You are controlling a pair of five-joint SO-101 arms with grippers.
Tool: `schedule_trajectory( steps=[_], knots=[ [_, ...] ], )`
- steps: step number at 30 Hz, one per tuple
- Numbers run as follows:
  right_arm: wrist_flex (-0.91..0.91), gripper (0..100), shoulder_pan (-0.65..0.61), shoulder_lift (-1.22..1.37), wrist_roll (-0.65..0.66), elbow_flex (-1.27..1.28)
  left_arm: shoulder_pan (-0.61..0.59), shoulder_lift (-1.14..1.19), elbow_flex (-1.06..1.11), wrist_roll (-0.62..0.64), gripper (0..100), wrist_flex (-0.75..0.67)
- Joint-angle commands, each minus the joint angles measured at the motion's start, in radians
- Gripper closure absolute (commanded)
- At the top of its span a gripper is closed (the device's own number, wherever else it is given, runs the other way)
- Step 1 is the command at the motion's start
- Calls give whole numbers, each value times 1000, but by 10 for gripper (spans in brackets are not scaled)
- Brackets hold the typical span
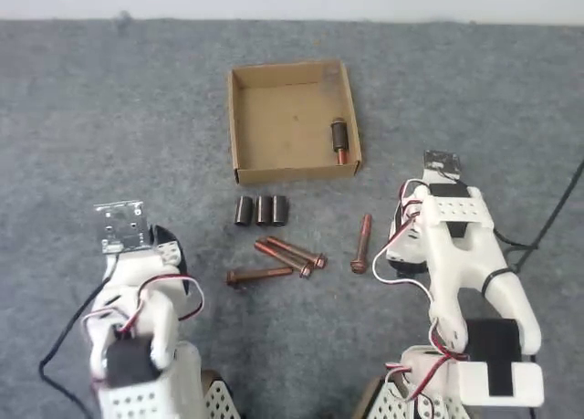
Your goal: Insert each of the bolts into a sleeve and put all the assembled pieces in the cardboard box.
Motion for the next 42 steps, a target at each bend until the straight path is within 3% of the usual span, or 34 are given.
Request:
schedule_trajectory(
  steps=[1,9,13,17,25,31,37,42],
  knots=[
    [-16,991,8,-8,14,-11,11,84,-288,-35,988,149],
    [-16,991,8,-8,14,-11,20,583,-779,-64,988,379],
    [-16,991,8,-8,14,-8,92,816,-967,-63,988,540],
    [-19,991,8,-8,14,-8,183,984,-977,26,988,540],
    [-38,991,10,-8,14,-5,476,1252,-929,61,988,534],
    [-38,991,10,-8,14,-5,661,1398,-774,118,988,387],
    [-39,991,10,-7,14,-5,674,1488,-707,118,988,272],
    [-39,991,10,-7,14,-5,674,1588,-602,118,988,71]
  ],
)
